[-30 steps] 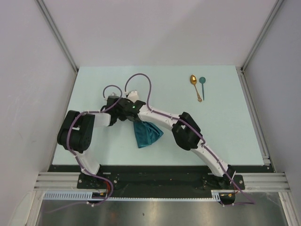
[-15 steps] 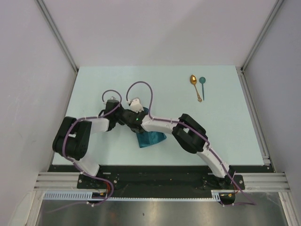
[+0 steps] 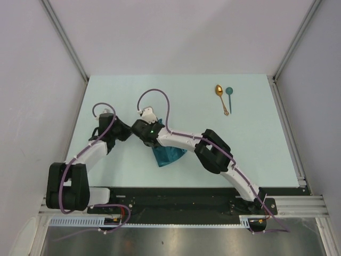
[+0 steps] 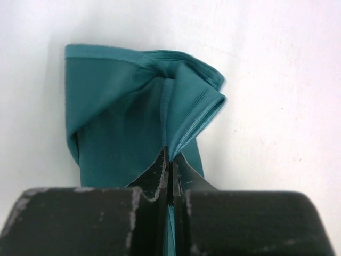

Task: Fold the napkin into a case and place the utensils inside
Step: Fold the 2/3-rectangle-folded napkin at the center of the board.

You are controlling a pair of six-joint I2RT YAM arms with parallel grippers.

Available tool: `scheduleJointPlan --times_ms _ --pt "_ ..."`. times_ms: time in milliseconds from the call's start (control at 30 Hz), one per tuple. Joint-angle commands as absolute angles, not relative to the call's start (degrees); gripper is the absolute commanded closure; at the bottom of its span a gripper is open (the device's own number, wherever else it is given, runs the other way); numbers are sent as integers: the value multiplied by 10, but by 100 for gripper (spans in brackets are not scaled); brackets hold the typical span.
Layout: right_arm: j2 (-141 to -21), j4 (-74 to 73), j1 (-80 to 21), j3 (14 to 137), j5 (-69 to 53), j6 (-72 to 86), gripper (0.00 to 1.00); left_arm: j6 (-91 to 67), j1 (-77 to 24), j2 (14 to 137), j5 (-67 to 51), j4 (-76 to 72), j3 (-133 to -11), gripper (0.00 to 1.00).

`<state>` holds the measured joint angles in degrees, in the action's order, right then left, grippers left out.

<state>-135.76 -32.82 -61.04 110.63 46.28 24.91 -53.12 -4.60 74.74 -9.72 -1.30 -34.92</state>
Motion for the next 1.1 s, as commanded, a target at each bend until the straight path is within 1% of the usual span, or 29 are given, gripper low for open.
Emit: scheduleJointPlan --times_ms 0,67,200,433,567,633,800,833,900,933,1000,1033,1067 --pt "-1391 -395 -626 1186 510 257 99 -534 17 708 -155 55 -362 95" --pt "-1422 -427 -626 1214 504 262 99 -534 48 692 -170 65 -364 95" --pt "-1476 -475 -631 1298 524 255 96 -516 68 664 -178 100 -380 94" --pt "-1497 -466 -646 1325 539 222 96 -493 92 651 -182 126 -369 94" --pt "-1506 -466 -652 1349 515 208 90 -474 112 652 -189 134 -377 95" --pt "-1499 -461 -654 1352 498 207 89 -461 123 652 -187 144 -387 95" --pt "-1480 -463 -650 1369 419 215 80 -450 141 654 -186 149 -388 95" --pt "-1474 -461 -650 1367 411 217 74 -448 141 657 -187 148 -388 95" --pt "-1452 -458 -646 1366 364 223 71 -444 141 663 -190 145 -388 96" --pt "-1441 -455 -645 1357 330 227 67 -443 141 670 -196 143 -385 95" --pt "-1406 -442 -637 1343 292 234 63 -437 141 678 -199 140 -386 95" --pt "-1396 -439 -634 1331 256 236 58 -435 140 685 -202 135 -384 95" --pt "-1386 -433 -626 1325 233 238 57 -433 141 690 -215 130 -384 95"
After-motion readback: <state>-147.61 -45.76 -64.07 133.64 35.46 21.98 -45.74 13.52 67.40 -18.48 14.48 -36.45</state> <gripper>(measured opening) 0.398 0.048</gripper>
